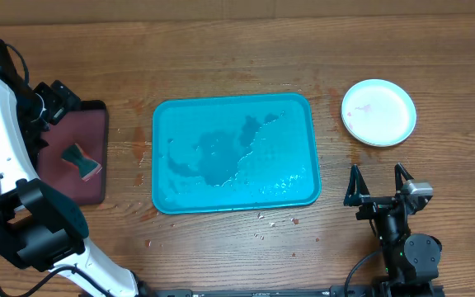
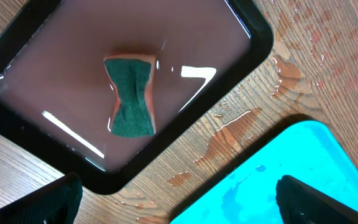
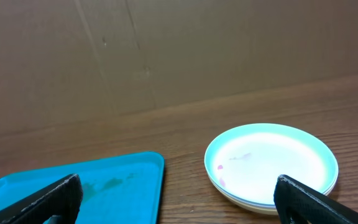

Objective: Clean dirty plates on tray and stack at the side

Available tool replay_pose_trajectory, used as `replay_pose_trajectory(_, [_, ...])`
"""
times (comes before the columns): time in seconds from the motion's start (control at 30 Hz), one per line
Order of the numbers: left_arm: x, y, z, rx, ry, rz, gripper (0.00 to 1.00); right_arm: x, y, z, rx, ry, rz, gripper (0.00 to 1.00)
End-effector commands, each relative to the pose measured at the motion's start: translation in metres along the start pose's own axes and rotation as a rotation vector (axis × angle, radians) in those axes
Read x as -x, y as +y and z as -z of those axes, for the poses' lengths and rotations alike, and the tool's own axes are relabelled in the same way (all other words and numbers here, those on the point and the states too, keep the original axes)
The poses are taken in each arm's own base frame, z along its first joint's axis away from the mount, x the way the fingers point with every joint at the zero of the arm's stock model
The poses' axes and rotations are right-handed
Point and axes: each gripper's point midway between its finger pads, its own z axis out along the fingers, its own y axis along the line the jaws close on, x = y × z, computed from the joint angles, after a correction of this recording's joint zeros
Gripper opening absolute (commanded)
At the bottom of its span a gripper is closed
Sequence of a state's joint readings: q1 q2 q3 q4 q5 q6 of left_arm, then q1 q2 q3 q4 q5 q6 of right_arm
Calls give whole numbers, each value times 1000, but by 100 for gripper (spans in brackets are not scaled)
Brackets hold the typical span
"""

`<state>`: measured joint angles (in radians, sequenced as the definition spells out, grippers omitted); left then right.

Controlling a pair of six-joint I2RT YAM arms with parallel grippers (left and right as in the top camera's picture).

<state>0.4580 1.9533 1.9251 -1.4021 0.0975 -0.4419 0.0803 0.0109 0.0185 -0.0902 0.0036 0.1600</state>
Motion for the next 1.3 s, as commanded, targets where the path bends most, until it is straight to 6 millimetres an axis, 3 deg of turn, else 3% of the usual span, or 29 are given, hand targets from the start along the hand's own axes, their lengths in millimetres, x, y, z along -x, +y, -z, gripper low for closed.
replay_pose_trajectory(0.0, [2, -3, 7, -14, -20, 5, 100, -2, 1, 0, 10, -1, 9, 100])
replay_pose_trajectory(0.57, [2, -3, 5, -11, -15, 5, 100, -2, 1, 0, 10, -1, 9, 100])
replay_pose_trajectory(0.67, [1, -4, 18, -25, -45, 1, 100, -2, 1, 0, 10, -1, 8, 100])
replay_pose_trajectory(0.77, [2, 6, 47, 11, -140, -29, 100, -2, 1, 0, 10, -1, 9, 100])
replay_pose_trajectory(0.9, [-23, 9, 80, -9, -180, -49, 100, -2, 1, 0, 10, -1, 8, 100])
replay_pose_trajectory(1.03, [-61, -15, 102, -86, -289, -221, 100, -2, 1, 0, 10, -1, 8, 100])
replay_pose_trajectory(1.13, [-99, -46, 114, -177, -401, -445, 100, -2, 1, 0, 10, -1, 8, 100])
replay_pose_trajectory(1.2, [-136, -64, 124, -273, -507, -613, 100, -2, 1, 0, 10, -1, 8, 100])
replay_pose_trajectory(1.27, [-167, -64, 129, -360, -586, -692, 100, -2, 1, 0, 10, -1, 8, 100])
